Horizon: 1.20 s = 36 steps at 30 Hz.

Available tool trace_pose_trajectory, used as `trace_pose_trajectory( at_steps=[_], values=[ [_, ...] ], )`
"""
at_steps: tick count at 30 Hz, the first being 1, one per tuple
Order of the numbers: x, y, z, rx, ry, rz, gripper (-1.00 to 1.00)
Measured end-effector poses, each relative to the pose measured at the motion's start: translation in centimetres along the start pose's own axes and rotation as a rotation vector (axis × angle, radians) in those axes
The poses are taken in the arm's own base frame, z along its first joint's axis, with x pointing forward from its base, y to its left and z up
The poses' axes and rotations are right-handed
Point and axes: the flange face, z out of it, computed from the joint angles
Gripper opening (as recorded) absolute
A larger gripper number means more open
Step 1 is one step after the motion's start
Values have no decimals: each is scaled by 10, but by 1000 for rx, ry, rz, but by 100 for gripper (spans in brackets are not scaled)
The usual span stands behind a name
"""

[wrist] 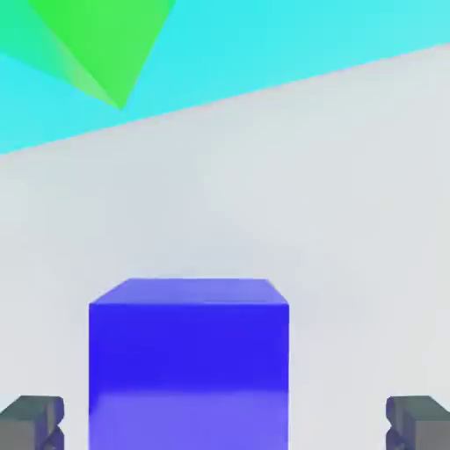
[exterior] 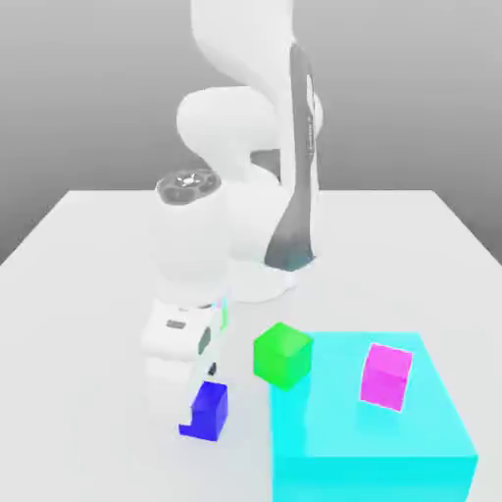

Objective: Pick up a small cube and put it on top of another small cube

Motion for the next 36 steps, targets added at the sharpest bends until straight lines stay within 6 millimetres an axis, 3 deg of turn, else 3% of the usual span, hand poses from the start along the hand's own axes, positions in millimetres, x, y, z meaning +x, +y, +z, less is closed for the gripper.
trace_pose_trajectory(
  at_steps=[3,4,11,22,25,27,34,36],
  values=[
    [-3,-4,18,9,-4,3,0],
    [-3,-5,21,11,-4,4,-100],
    [-3,-5,20,13,-4,4,-100],
    [0,0,-33,3,0,1,-100],
    [-3,-3,-43,12,-4,7,-100],
    [-14,8,-48,41,-1,74,-100],
    [3,-2,-106,201,33,123,-100],
    [16,-17,-127,197,29,66,-100]
  ],
)
